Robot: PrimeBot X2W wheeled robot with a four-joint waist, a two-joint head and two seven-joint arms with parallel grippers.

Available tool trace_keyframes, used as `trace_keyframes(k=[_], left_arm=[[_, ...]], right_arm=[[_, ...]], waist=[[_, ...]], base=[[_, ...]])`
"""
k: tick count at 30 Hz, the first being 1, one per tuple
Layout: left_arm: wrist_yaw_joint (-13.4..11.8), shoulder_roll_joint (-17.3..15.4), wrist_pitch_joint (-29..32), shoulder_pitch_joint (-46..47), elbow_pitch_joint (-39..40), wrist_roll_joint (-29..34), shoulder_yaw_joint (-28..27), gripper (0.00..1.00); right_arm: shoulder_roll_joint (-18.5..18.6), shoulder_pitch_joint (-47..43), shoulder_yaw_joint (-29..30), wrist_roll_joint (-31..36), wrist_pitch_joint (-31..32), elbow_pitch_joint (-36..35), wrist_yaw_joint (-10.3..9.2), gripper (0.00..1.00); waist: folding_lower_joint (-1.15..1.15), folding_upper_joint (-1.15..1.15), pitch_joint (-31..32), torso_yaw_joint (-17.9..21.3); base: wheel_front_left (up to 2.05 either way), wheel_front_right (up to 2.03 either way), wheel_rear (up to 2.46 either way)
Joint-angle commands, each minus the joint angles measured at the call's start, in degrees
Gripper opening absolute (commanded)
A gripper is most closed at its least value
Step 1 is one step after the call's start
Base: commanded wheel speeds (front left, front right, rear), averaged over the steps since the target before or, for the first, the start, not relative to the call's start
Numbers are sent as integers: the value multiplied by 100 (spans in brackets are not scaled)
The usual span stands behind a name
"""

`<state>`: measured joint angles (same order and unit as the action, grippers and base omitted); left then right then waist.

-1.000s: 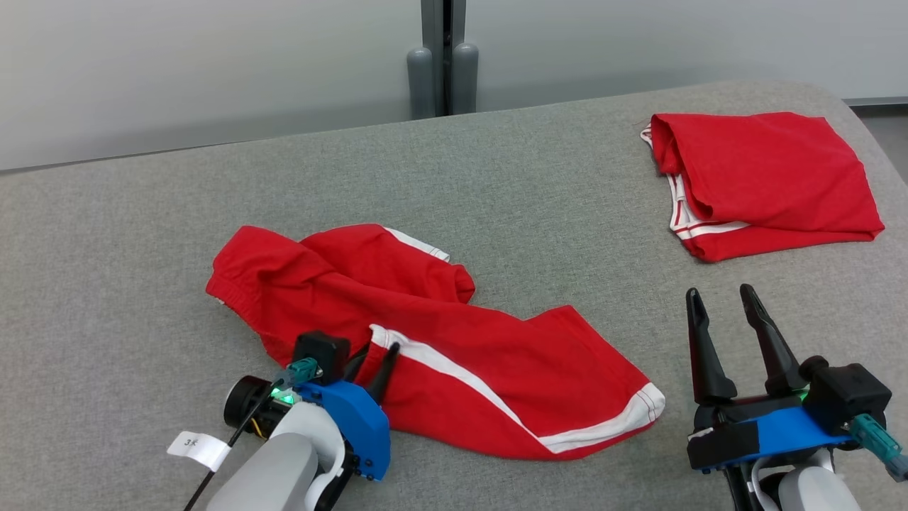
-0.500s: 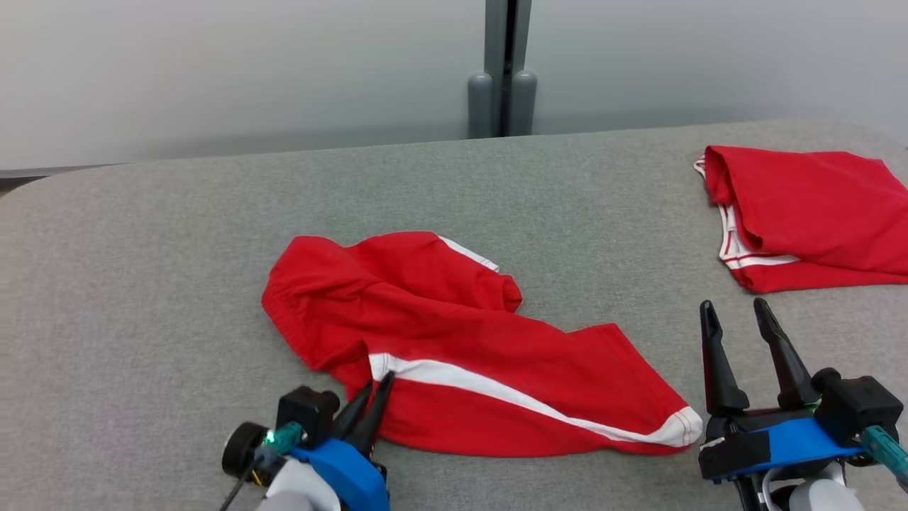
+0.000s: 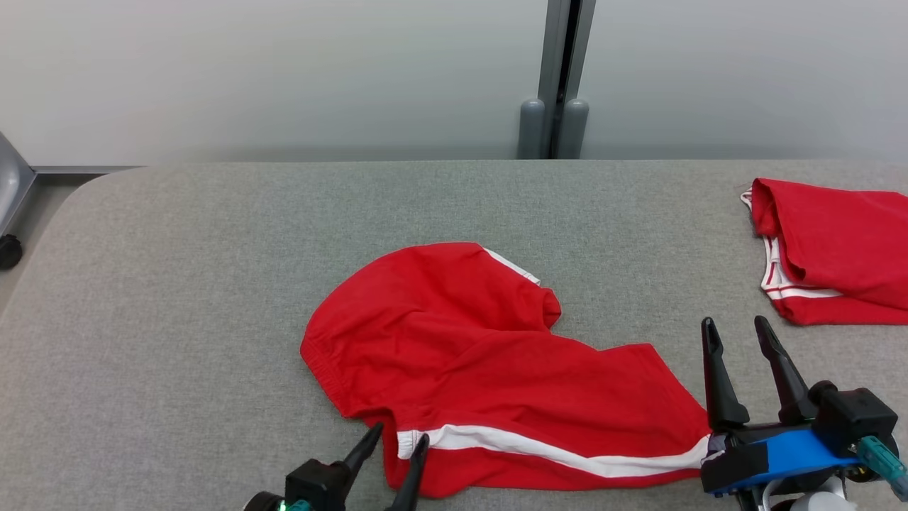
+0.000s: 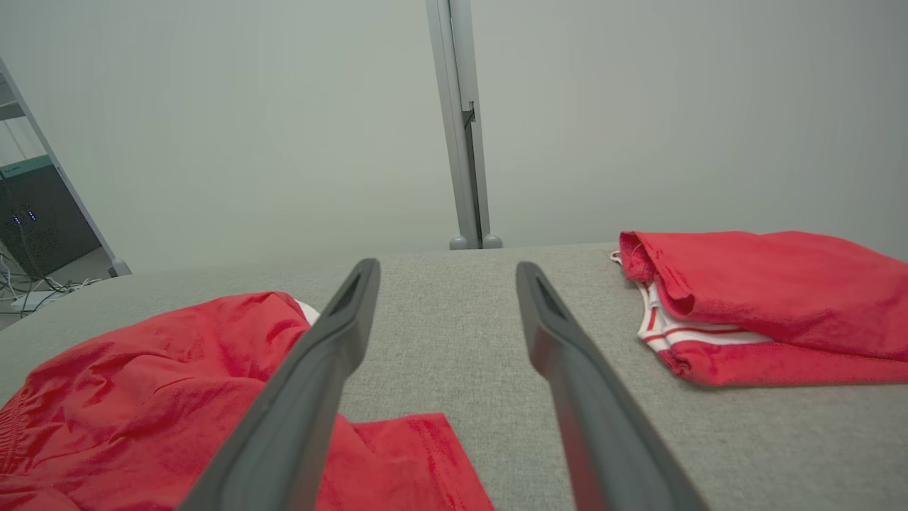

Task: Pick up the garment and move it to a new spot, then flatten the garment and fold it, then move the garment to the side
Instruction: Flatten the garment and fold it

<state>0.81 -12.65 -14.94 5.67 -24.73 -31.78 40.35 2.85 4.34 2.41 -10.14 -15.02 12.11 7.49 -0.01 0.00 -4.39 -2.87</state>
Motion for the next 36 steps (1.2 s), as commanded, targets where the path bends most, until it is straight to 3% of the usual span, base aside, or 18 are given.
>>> trace_keyframes(k=[1,11,22,36], left_arm=[[-86,-63,-25,-44,223,60,-162,100],[-485,-151,-29,-357,1222,410,-1417,100],[-637,-65,-30,-666,1575,854,-2652,100],[-559,107,-29,-993,1165,1238,-3177,100]], right_arm=[[8,-73,-1,26,-20,33,1,100],[8,-132,-120,37,-20,68,1,100],[9,-294,-96,149,-20,28,1,100],[8,-813,-13,437,230,-279,1,100]], waist=[[1,0,58,-10],[1,0,388,118],[1,0,523,239],[1,0,606,203]], base=[[0,0,0],[0,0,0],[0,0,0],[0,0,0]])
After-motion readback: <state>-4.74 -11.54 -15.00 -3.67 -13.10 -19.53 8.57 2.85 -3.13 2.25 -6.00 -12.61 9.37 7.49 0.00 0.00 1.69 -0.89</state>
